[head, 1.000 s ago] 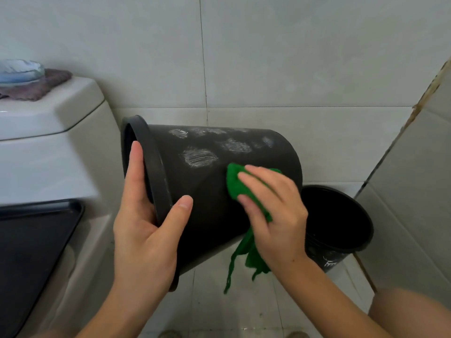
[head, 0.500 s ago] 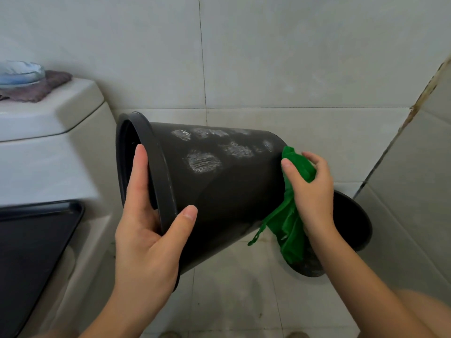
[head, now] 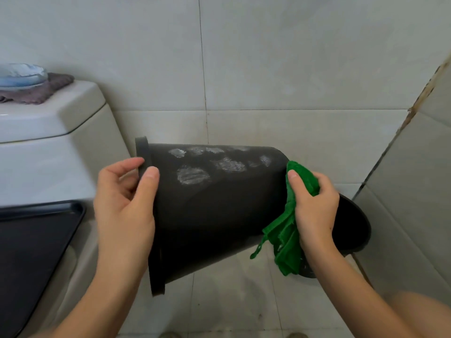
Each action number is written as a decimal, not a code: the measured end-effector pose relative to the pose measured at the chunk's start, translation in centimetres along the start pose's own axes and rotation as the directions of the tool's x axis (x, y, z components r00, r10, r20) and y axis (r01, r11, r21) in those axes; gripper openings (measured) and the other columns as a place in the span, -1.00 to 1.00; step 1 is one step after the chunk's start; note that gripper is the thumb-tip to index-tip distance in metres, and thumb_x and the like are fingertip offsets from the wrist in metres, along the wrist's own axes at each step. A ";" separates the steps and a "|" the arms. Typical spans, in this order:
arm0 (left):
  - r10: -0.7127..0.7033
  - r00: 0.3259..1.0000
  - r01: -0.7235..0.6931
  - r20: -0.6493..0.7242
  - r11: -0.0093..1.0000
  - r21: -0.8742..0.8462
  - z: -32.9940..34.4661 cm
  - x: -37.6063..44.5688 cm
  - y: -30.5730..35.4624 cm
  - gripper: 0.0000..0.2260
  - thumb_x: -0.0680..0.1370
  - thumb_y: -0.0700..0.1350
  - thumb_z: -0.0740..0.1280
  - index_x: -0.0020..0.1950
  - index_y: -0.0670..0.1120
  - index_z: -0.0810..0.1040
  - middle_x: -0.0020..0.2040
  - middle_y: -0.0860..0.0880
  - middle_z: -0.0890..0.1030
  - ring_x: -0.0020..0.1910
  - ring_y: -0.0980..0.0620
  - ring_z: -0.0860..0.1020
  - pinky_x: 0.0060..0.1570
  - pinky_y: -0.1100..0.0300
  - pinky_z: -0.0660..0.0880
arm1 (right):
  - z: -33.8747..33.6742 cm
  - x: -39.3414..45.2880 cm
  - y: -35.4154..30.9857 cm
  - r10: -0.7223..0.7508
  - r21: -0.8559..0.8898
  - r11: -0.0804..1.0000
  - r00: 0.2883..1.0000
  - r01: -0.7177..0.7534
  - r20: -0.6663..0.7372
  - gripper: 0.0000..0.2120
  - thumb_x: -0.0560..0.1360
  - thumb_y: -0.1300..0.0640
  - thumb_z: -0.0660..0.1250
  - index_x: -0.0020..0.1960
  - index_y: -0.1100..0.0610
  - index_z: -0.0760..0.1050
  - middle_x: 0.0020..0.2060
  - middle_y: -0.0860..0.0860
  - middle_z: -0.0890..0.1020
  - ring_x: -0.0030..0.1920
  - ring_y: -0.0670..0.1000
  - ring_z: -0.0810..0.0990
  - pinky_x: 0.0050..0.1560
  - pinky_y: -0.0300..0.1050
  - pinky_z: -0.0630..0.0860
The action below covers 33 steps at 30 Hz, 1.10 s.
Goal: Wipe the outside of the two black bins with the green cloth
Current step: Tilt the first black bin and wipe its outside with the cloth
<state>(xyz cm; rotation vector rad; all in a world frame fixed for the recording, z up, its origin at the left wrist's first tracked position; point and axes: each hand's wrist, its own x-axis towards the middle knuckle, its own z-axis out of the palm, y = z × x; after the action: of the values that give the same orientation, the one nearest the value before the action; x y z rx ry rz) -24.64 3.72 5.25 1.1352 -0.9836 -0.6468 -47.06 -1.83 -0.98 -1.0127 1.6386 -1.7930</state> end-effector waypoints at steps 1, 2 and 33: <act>-0.035 0.999 0.035 -0.021 0.999 -0.020 0.0 0.3 -0.1 -0.84 0.60 -0.18 0.31 0.10 0.06 0.45 -0.10 0.03 0.65 -0.14 0.15 0.65 -0.27 0.41 0.53 | 0.0 -0.1 0.1 -0.002 -0.012 1.000 1.000 0.002 0.001 -0.77 0.46 -0.04 0.44 0.02 0.09 0.56 -0.18 -0.02 0.63 -0.17 -0.05 0.62 -0.15 -0.15 0.54; -0.070 0.997 0.069 -0.023 0.996 -0.049 0.0 0.6 -0.2 -0.82 0.60 -0.20 0.31 0.12 0.05 0.44 -0.14 0.04 0.67 -0.21 0.17 0.65 -0.30 0.39 0.54 | 0.0 -0.2 0.1 -0.001 -0.020 1.000 1.000 0.001 0.002 -0.77 0.46 -0.04 0.44 0.01 0.09 0.56 -0.18 -0.03 0.64 -0.17 -0.05 0.62 -0.14 -0.14 0.54; -0.181 0.955 0.193 0.233 0.981 -0.028 0.2 1.4 -0.8 -0.62 0.50 -0.45 0.18 0.13 -0.05 0.52 -0.17 0.06 0.67 -0.15 0.04 0.63 -0.26 0.22 0.58 | -0.9 0.4 -0.1 0.010 -0.027 1.000 0.999 -0.012 -0.047 -0.79 0.45 -0.11 0.42 -0.11 0.02 0.53 -0.24 -0.04 0.62 -0.21 -0.01 0.62 -0.10 0.09 0.60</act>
<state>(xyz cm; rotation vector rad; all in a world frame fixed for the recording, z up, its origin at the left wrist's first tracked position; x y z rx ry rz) -24.20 2.20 4.97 1.1345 -1.0561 -0.9683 -48.06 -1.61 -0.80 -0.9787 1.6974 -1.8046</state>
